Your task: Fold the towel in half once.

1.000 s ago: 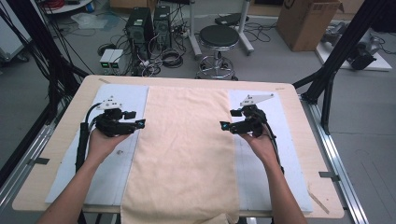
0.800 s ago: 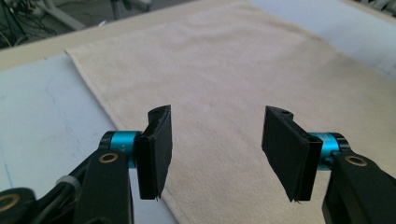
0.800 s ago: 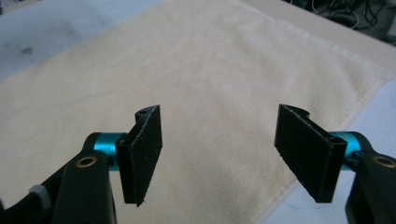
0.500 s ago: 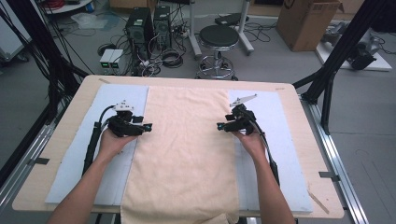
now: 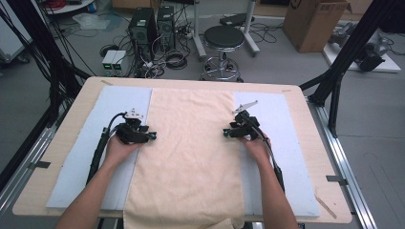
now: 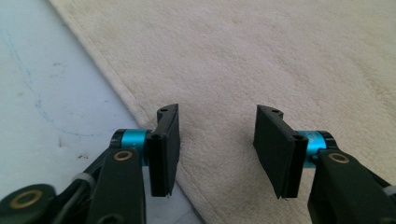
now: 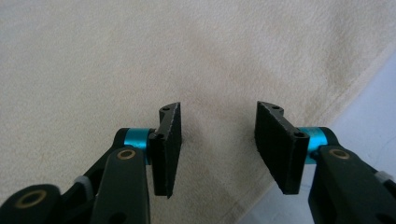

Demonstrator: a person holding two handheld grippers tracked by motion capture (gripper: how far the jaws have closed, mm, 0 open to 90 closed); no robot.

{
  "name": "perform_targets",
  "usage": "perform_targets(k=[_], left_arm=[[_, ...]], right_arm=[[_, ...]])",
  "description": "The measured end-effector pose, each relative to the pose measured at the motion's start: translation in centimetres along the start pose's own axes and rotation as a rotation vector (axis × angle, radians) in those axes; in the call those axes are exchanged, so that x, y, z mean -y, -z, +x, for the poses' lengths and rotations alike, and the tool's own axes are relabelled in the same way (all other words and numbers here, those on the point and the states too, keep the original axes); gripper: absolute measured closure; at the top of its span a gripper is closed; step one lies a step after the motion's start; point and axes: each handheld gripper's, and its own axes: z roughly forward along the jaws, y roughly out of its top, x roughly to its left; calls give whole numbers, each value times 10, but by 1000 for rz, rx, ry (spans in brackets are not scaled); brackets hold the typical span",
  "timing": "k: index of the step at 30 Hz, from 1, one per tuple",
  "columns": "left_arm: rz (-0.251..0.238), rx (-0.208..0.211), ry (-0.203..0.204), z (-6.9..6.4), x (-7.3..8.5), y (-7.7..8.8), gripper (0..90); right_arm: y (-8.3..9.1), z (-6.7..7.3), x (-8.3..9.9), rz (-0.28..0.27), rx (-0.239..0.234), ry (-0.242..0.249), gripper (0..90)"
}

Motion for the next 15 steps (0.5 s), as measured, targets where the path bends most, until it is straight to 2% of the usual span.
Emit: perform_targets(k=[4, 10, 12, 15], left_arm=[[-5, -20, 7, -1, 0, 0, 561], [-8, -27, 14, 0, 0, 0, 609], [-11, -22, 20, 0, 0, 0, 631], [-24, -2, 43, 4, 0, -1, 614]], right_arm=[[0, -2, 0, -6, -2, 3, 563], [0, -2, 0, -5, -5, 4, 573], [0, -2, 0, -4, -8, 6, 575], [0, -4, 0, -11, -14, 11, 579]])
